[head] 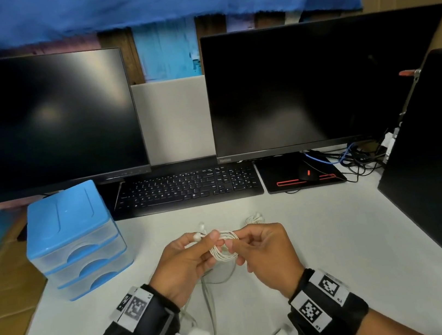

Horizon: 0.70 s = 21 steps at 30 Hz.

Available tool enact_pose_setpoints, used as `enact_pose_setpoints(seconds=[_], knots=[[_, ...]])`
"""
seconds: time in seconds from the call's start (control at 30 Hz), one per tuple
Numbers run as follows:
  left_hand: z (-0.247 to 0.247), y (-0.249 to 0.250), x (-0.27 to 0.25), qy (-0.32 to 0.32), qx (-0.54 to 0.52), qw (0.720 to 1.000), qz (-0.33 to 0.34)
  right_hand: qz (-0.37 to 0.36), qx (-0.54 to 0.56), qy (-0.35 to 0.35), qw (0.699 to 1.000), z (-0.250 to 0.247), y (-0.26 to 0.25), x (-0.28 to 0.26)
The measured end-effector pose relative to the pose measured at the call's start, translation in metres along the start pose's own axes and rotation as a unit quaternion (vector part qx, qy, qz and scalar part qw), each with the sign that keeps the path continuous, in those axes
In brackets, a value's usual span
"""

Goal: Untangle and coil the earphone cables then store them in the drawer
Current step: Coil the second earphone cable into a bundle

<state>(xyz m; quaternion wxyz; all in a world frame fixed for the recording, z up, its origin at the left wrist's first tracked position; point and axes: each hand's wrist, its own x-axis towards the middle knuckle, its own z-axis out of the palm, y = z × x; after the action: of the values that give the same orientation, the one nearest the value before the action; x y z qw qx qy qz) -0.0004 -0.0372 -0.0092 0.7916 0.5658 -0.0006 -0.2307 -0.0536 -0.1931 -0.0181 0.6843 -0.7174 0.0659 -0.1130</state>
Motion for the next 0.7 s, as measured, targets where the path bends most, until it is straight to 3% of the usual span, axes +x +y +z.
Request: enact_pose_setpoints(seconds=[0.13, 0.4, 0.57, 0.7], knots=[[0.005, -0.004, -0.001, 0.011, -0.045, 0.999, -0.005, -0.022, -0.034, 0.010, 0.999, 0.001, -0.001, -0.001], [0.012, 0.005, -0.009, 0.047, -0.029, 0.994, 0.097, -0.054, -0.045, 0.027, 0.997, 0.001, -0.006, -0.001], [0.008, 0.005, -0.007, 0.027, -0.013, 0.998, 0.053, -0.015, -0.024, 0.008, 1.000, -0.001, -0.008, -0.002], [-0.004, 0.010, -0.003, -0.037, 0.044, 0.998, -0.004, 0.013, -0.033, -0.039, 0.999, -0.009, -0.012, 0.003]])
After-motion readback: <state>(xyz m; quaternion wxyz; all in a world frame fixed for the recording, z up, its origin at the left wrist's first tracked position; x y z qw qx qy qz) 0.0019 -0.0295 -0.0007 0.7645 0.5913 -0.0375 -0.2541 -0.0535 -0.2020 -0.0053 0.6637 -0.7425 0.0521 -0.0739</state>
